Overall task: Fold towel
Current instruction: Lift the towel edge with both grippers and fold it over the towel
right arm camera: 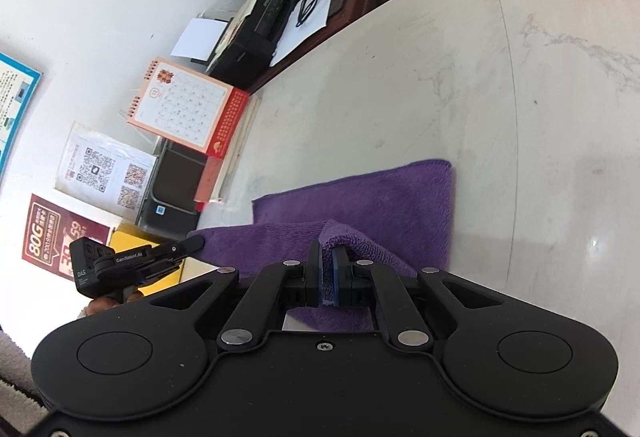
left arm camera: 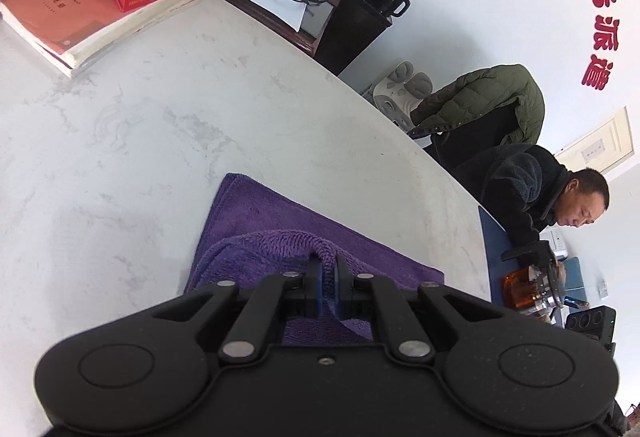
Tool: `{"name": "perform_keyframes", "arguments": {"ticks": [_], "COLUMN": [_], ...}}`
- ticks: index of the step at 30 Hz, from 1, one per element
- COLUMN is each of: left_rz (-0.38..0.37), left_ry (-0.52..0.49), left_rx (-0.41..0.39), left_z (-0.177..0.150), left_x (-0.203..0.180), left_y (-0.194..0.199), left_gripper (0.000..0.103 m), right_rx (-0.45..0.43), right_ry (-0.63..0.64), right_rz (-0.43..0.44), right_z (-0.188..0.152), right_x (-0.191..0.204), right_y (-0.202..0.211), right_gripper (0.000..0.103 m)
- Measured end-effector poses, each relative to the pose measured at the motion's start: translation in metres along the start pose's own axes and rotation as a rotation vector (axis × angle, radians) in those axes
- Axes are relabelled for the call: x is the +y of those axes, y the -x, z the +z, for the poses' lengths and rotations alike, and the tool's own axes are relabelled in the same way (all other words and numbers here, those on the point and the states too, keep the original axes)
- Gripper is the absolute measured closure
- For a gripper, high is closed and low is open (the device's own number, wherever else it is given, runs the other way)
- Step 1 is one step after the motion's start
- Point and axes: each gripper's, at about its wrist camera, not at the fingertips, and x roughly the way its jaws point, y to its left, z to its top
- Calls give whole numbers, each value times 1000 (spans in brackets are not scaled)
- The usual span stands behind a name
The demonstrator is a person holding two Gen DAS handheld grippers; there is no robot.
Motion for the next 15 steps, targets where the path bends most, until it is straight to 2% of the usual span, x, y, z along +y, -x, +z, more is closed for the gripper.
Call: {"name": "perform_keyframes", "arguments": {"ticks": [6,9,15], "left_rz": [-7,-8,16], "left_ry": [42,62,67], "left_rx": [4,9,73], "left_z": [-12,-16,8], "left_x": [7,11,27], "left_y": [12,15,-38], "left_gripper": [98,98,98], "right_rx": [2,-13,-8], "right_ry": [-50,-80,-122], "right_rz": [70,74,44], "right_z": [-24,-23,-5], "right_x": [15,8,-18], "right_y": [24,21,-8], "right_gripper": [99,99,99]}}
